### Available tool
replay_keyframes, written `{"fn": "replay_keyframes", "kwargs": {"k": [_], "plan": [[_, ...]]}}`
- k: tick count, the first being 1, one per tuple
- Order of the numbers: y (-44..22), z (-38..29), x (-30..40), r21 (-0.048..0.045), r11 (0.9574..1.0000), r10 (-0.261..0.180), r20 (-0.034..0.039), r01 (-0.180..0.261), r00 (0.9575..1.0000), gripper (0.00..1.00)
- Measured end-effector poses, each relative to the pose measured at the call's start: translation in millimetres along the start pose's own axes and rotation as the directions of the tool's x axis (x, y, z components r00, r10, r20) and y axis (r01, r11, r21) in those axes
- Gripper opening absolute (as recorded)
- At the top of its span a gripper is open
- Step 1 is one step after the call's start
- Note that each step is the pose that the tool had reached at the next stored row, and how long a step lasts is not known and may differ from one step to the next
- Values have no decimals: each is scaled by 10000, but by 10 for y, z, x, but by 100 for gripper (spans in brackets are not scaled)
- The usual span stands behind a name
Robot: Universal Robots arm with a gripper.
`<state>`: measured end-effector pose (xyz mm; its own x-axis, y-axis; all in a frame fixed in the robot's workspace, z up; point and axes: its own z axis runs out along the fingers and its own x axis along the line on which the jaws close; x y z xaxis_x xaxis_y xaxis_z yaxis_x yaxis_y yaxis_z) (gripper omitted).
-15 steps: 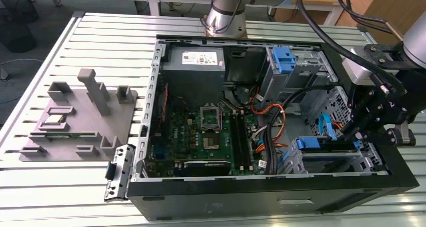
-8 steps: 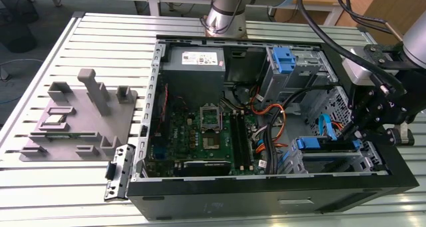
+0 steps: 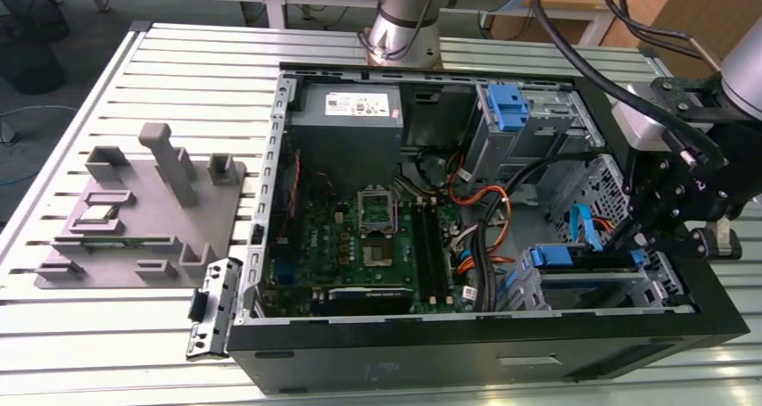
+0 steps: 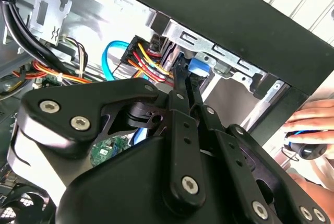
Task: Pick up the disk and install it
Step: 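Insert the second disk wire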
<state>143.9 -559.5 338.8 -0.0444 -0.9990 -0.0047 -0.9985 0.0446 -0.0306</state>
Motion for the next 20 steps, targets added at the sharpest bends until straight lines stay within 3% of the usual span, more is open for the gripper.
{"fn": "replay_keyframes", "kwargs": {"k": [3,14,20], "plan": [[32,2,2,9,10000,0,2,0,10000,16],[34,6,2,9,10000,-25,2,25,10000,16],[35,6,2,8,9995,-301,11,301,9995,16]]}}
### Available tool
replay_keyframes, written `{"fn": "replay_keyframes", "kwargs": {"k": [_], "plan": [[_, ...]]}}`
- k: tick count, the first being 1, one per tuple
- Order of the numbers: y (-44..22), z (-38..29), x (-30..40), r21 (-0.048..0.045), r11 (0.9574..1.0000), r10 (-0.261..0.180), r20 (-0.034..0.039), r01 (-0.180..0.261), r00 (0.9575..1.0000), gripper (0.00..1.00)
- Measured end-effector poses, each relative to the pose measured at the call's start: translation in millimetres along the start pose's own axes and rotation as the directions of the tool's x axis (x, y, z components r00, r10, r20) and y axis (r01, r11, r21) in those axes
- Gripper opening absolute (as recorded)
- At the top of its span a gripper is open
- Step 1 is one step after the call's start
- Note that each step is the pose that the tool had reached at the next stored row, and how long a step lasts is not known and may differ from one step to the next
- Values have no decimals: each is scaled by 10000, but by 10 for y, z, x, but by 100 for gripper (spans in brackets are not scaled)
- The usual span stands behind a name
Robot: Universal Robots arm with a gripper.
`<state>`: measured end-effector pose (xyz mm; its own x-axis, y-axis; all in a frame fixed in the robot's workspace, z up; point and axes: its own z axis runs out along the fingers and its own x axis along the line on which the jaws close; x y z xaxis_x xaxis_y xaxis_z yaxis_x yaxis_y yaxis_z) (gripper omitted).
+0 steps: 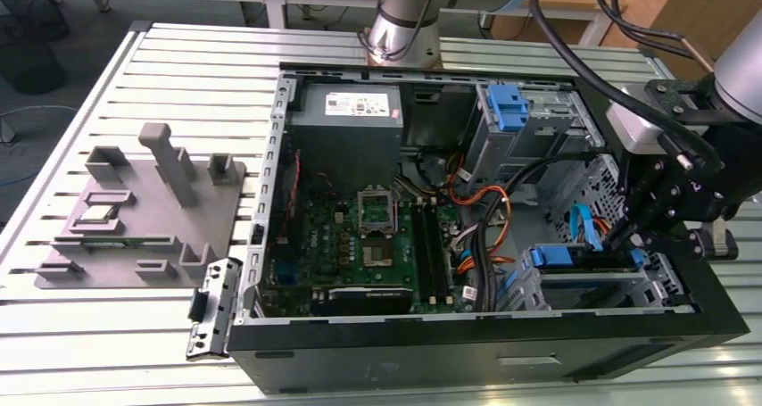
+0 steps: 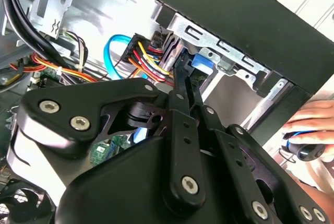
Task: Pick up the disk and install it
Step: 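Insert the second disk wire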
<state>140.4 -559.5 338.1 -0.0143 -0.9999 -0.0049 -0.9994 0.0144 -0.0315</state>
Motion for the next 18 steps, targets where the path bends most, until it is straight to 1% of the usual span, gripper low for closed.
{"fn": "replay_keyframes", "kwargs": {"k": [2,13,18], "plan": [[0,0,0,-1,9998,-187,6,187,9998,16],[0,0,0,-1,9998,-206,6,206,9998,16],[7,1,1,-1,9992,-406,13,406,9992,16]]}}
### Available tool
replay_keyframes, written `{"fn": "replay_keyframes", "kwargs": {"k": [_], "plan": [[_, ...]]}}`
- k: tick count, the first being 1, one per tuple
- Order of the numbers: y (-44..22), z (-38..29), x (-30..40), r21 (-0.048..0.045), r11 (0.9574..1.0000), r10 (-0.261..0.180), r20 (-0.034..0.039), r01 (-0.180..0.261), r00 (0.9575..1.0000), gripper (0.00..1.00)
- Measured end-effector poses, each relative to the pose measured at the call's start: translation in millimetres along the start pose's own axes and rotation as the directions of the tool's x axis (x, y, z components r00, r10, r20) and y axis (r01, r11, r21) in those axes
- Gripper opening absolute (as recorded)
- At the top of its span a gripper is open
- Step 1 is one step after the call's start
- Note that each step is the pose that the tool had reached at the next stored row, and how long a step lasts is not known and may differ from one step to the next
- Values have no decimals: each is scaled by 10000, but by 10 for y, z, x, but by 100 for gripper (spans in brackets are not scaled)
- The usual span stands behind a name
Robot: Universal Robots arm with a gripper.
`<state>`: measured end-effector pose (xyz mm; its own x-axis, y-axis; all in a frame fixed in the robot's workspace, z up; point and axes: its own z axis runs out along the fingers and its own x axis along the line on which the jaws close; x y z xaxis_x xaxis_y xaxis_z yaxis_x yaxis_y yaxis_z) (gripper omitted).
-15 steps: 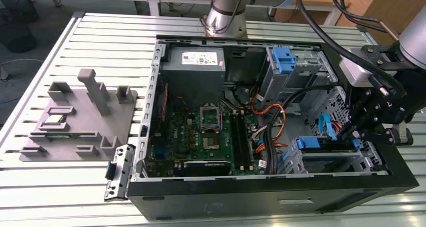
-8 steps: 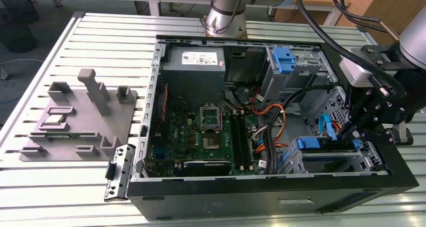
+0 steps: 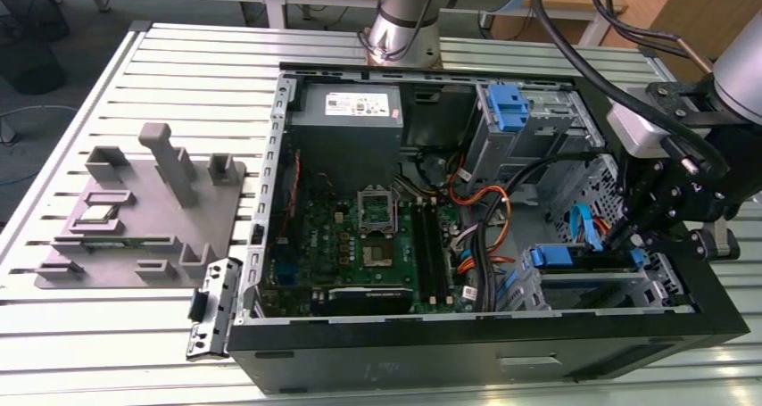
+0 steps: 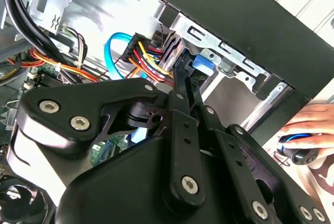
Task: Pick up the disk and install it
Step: 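Insert the second disk wire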
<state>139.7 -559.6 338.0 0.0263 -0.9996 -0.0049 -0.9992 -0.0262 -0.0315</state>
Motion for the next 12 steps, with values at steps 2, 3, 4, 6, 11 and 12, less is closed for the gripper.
{"fn": "replay_keyframes", "kwargs": {"k": [2,3,4,6,11,12], "plan": [[14,-1,-1,0,10000,-31,1,31,10000,16],[18,0,-1,0,10000,-45,3,45,10000,16],[18,0,-1,1,10000,-60,3,60,10000,16],[18,2,-1,1,10000,-91,2,91,10000,16],[19,18,-1,0,9997,-228,7,228,9997,16],[19,20,-1,0,9997,-258,8,258,9997,16]]}}
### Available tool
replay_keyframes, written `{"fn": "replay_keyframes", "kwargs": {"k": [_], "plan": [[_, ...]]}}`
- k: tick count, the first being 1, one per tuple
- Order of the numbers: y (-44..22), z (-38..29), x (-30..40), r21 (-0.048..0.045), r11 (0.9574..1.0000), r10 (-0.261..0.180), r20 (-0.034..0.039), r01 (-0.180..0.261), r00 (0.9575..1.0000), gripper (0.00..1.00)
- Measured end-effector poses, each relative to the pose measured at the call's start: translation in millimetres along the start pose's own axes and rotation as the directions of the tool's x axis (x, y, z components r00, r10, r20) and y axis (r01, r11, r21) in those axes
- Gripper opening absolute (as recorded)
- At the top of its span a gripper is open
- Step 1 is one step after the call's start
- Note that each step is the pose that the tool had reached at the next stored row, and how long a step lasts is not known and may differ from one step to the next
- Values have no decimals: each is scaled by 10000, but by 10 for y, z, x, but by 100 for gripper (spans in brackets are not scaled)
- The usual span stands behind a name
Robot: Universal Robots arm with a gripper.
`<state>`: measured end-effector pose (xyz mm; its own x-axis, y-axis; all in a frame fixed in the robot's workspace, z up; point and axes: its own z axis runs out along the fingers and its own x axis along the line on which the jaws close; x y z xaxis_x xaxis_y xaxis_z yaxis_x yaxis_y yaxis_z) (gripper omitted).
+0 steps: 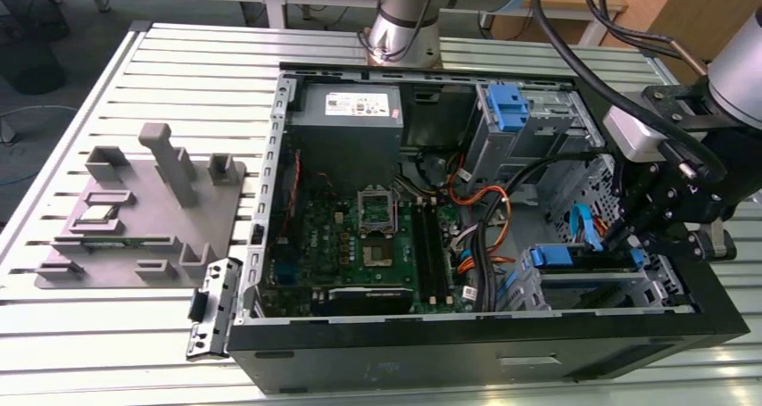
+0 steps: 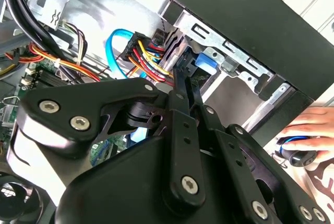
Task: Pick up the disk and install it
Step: 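Insert the second disk wire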
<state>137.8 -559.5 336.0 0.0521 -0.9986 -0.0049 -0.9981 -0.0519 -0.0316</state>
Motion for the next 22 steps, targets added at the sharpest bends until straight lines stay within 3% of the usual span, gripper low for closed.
{"fn": "replay_keyframes", "kwargs": {"k": [22], "plan": [[0,-8,17,0,10000,-87,2,87,10000,16]]}}
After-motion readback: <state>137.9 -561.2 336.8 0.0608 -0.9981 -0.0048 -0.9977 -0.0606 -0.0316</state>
